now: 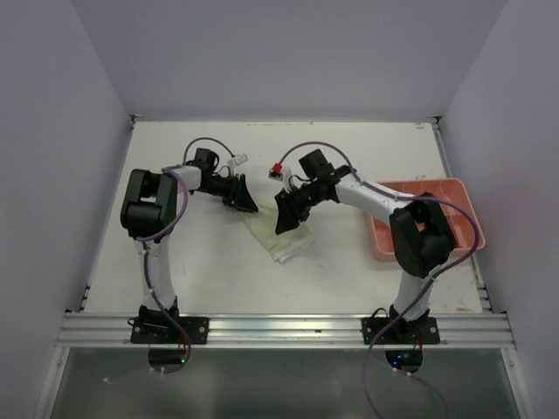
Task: Roll the underwear
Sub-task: Fold the underwear
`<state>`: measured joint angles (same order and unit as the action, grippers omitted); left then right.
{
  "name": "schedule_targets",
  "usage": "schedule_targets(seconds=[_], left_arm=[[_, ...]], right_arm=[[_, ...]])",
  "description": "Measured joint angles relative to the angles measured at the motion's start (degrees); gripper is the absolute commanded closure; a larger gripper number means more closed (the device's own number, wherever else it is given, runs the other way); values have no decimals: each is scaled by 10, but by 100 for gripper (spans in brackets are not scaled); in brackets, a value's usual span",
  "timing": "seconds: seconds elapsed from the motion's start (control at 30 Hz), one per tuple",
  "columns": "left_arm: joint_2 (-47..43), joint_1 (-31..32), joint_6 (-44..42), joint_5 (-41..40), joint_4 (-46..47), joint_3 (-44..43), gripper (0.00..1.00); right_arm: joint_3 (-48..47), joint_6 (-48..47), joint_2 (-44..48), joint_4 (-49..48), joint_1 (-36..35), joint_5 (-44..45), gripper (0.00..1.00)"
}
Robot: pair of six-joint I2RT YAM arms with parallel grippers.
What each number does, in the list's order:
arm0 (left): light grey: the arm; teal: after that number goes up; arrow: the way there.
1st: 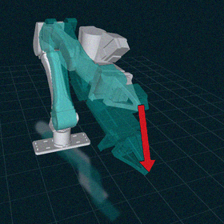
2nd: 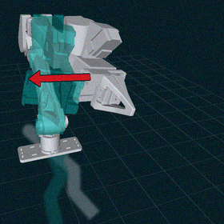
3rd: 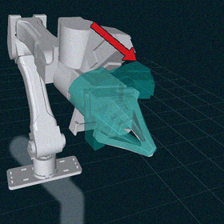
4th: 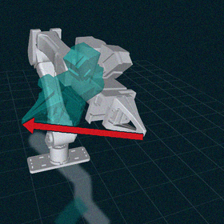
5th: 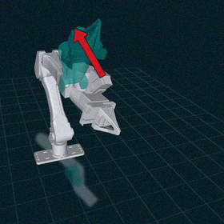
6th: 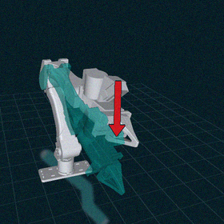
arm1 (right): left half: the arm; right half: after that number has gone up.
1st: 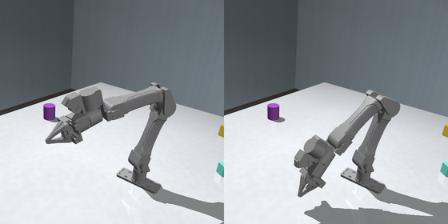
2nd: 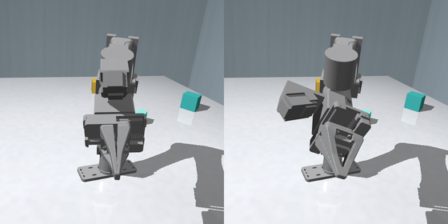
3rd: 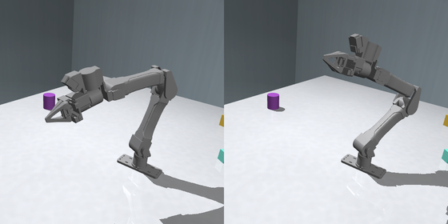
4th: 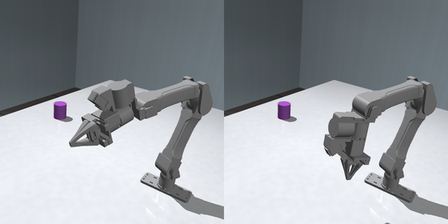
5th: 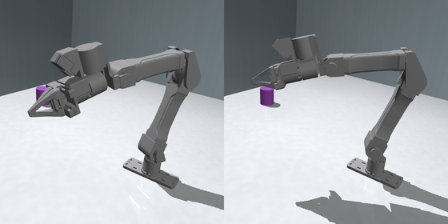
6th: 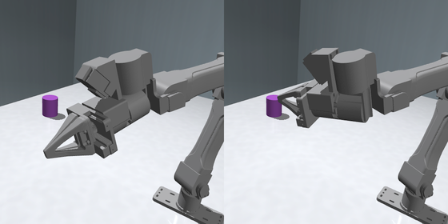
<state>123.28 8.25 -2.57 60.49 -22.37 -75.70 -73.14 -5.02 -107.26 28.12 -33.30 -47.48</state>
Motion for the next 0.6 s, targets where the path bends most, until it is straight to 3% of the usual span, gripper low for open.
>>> schedule_targets(seconds=[0.13,0.27,0.43,0.6], left_arm=[[-25,2,-24,-25,6,14,52],[-60,2,-27,-61,15,42,51],[-92,2,-24,-97,18,50,50],[-108,2,-12,-114,27,55,49]], right_arm=[[-89,-100,57,78,-2,82,55],[-72,-177,119,118,-26,171,60],[23,-259,157,126,-160,314,61],[18,-277,117,135,-252,405,63]])
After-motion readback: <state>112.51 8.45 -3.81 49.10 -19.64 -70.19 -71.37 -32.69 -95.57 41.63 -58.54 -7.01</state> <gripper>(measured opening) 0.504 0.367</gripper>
